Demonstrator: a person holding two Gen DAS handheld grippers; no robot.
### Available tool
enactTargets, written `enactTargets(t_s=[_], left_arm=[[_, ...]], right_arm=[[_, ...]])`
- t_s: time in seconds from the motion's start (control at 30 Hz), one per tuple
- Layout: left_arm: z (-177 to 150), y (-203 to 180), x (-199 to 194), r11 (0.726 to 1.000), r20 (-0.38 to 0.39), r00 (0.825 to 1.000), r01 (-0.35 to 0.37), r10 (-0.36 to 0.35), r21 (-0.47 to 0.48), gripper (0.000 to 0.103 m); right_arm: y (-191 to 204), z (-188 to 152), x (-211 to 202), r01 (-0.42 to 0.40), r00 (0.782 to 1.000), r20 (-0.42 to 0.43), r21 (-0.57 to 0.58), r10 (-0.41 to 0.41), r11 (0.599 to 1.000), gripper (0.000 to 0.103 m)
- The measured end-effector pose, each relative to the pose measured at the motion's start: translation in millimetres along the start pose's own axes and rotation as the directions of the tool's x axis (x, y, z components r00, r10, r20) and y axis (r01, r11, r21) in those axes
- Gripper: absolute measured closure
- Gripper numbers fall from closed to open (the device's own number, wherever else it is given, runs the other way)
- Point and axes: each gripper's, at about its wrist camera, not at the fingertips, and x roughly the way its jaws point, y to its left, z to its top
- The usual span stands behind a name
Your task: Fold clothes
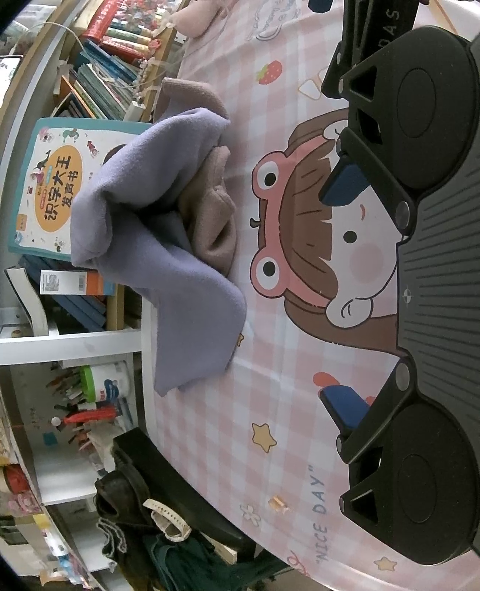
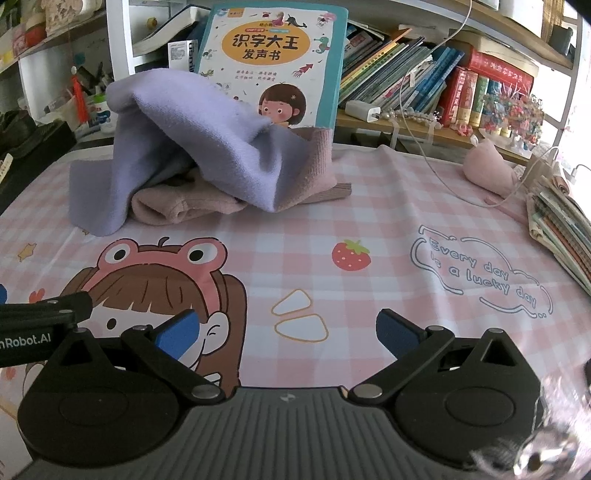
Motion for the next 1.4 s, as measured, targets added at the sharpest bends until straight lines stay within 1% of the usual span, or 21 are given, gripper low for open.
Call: enactTargets(t_s=[0.17,0.37,0.73,1.0,1.07,1.2,1.37,1.4], left_arm=[[-0.3,0.2,-1.3,1.0,0.007,1.0,0.002,-0.002,0.0,0.0],[-1.9,2.5,0.7,0.999,-0.013,0.999,0.031,-0.031,-0.012,0.0],[-1.7,-3.9,0.8,0.999,-0.021,1.0,-0.002,0.003,0.034,0.0],[-3.6,-2.4,7.1,0.999,-0.064,0.998,0.004,-0.002,0.032,0.0],[-3.3,-2.7,7.6,0.999,-0.065,0.998,0.009,-0.006,0.046,0.0],[-3.5,-6.9,3.2,0.997,-0.026,1.0,-0.013,0.015,0.075,0.0],[3.5,0.9,7.4,0.996,-0.037,0.996,0.081,-0.079,0.046,0.0],[5.9,1.5,7.6,0.995,-0.035,0.996,0.082,-0.08,0.049,0.0]], right_arm=[[1.4,0.1,-0.7,0.005,1.0,0.0,0.0,-0.005,1.0,0.0],[1.1,0.0,-1.9,0.004,1.0,-0.004,0.014,-0.004,1.0,0.0],[3.9,0.4,-1.2,0.004,1.0,-0.008,0.017,-0.004,1.0,0.0],[2.6,-1.0,0.7,-0.017,1.0,-0.016,0.023,0.018,1.0,0.0],[2.4,-0.8,1.4,-0.02,1.0,-0.019,0.023,0.021,1.0,0.0],[1.8,0.4,1.7,-0.012,1.0,-0.012,0.019,0.013,1.0,0.0],[-3.7,6.7,1.6,-0.011,1.0,0.022,0.029,0.01,1.0,0.0],[-5.3,8.8,1.9,-0.014,0.999,0.029,0.035,0.013,0.999,0.0]])
